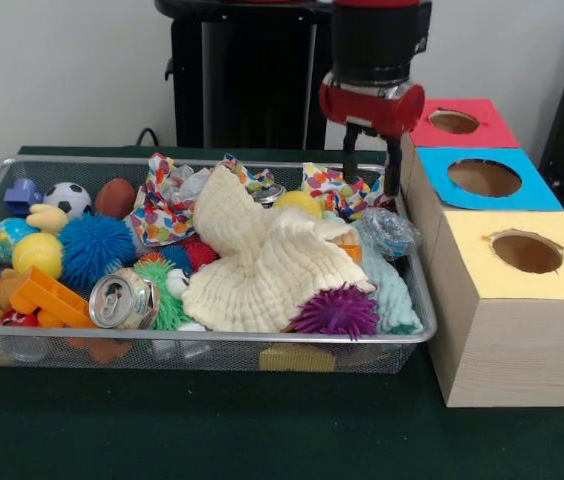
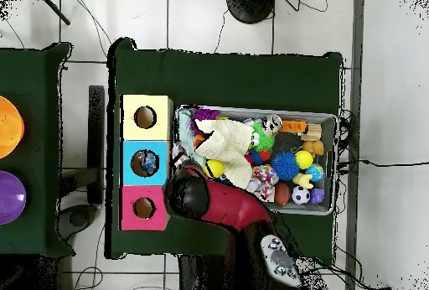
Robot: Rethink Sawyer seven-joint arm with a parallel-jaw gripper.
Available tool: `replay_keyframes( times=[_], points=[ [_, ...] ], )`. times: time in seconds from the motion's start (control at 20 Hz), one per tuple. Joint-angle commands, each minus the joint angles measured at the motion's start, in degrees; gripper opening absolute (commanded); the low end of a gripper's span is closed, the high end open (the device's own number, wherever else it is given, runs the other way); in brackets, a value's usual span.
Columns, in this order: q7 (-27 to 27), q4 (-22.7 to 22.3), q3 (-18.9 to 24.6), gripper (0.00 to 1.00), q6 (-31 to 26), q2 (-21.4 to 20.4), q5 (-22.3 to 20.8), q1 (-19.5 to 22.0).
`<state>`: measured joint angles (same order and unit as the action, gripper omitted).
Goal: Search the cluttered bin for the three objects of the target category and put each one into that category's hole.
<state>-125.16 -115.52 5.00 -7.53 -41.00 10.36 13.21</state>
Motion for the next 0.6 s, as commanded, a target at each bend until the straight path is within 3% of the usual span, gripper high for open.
replay_keyframes(
  times=[0.05, 0.25, 0.3, 0.4, 0.5, 0.6],
  points=[
    [-7.74, -8.31, 22.76, 1.00, 9.74, 9.06, -3.29, 10.35],
    [-8.65, -8.22, 21.27, 1.00, 7.86, 7.11, -2.94, 8.76],
    [-8.54, -8.08, 19.25, 1.00, 6.27, 5.62, -2.05, 7.14],
    [-7.80, -6.99, 13.90, 1.00, 2.41, 2.85, -0.22, 2.96],
    [-7.79, -4.58, 5.44, 1.00, -3.10, -0.28, 1.82, -3.20],
    [-8.72, -2.53, 0.42, 1.00, -8.02, -1.34, 2.95, -6.37]
  ],
)
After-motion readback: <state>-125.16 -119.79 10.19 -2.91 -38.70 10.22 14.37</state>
